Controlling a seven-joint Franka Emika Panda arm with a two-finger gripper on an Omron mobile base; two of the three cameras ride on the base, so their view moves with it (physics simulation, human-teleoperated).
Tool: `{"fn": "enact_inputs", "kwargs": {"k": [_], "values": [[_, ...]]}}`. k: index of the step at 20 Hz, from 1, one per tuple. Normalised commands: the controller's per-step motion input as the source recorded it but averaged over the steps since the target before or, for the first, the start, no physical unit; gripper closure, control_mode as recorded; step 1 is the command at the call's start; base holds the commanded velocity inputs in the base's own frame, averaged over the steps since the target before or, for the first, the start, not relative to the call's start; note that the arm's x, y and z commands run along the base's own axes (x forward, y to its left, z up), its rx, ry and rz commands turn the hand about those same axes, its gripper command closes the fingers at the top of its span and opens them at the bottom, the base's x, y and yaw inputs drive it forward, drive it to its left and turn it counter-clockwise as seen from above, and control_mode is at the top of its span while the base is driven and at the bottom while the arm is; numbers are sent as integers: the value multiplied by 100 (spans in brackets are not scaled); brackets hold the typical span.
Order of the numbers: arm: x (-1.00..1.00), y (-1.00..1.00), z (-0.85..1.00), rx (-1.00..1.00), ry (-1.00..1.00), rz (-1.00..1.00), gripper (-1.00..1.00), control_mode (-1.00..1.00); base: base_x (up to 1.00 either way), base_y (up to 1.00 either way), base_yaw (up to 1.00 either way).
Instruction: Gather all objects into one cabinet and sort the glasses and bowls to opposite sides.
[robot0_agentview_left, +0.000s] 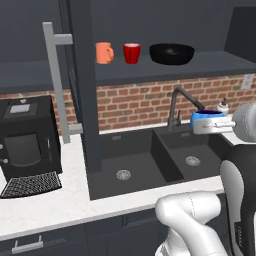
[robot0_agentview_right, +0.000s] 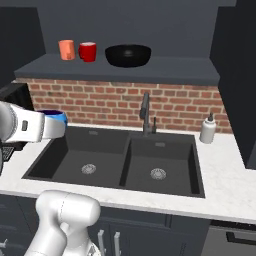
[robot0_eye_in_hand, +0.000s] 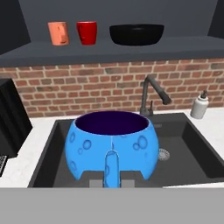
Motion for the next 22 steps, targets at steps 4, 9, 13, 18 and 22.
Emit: {"fn": "enact_inputs", "kwargs": {"k": [4,9,13,18,22], "values": [[0,0,0,0,0,0,100,100,20,0,0],[-6,2,10,0,-4,0,100,-100,0,0,0],[-39,0,42,0,-19,0,100,-100,0,0,0],[-35,0,57,0,-27,5,100,-100,0,0,0],[-1,8,53,0,-17,10,100,-100,0,0,0]]}}
